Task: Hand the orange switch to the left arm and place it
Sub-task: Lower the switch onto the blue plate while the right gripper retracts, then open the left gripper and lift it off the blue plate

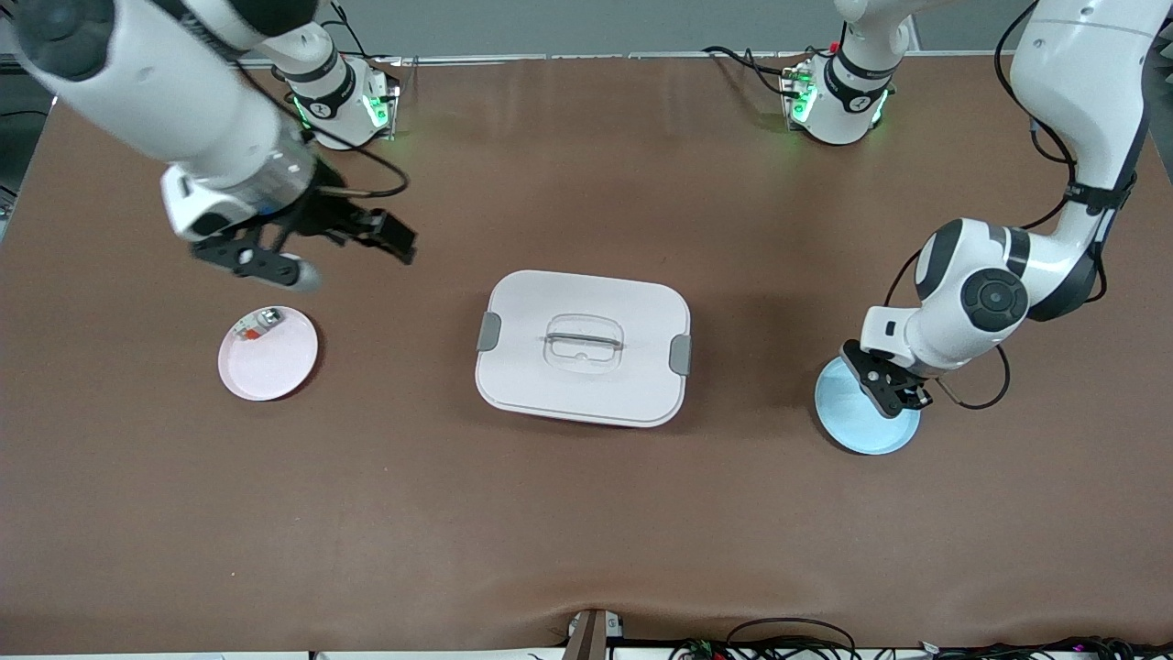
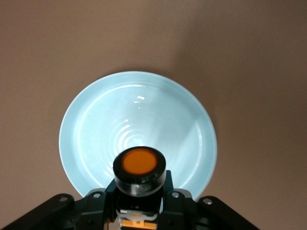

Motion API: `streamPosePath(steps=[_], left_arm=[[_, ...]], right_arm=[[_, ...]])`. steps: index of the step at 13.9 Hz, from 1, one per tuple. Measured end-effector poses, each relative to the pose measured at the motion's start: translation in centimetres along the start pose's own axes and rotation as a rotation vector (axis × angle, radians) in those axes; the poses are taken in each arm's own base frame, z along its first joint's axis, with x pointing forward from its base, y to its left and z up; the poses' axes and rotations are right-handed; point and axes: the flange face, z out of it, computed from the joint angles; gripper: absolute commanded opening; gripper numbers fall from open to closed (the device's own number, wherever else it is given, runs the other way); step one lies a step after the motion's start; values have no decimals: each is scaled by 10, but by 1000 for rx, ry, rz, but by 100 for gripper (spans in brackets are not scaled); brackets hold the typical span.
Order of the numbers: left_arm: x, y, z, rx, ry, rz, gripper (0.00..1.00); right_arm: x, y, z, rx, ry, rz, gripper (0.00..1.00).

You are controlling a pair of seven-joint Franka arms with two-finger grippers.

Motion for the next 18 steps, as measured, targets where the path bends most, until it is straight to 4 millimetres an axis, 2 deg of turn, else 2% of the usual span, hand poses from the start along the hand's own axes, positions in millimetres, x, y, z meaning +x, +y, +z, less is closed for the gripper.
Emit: streamPosePath(steps=[2,5,8,9,10,11,14,18], left_arm=[[-2,-2,16,10,-2,79,0],[-9,-6,38,25,3,181,0],[-10,-4,59,43,-9,264,2],[-8,-3,63,44,-7,274,24],[-7,-2,65,42,-5,279,81],[-6,-1,65,43,-4,281,100],[-6,-4,63,47,-2,263,100],[-1,-10,52,67,16,135,100]], right_arm=[[21,42,-5,-2,1,-53,100],[38,94,-12,-25,14,-122,100],[37,115,-17,-86,44,-150,100],[35,116,-19,-103,58,-159,100],[32,116,-20,-113,73,-171,100],[29,117,-20,-119,90,-190,100],[25,130,-21,-126,112,-241,100],[36,156,-26,-126,115,-248,100]])
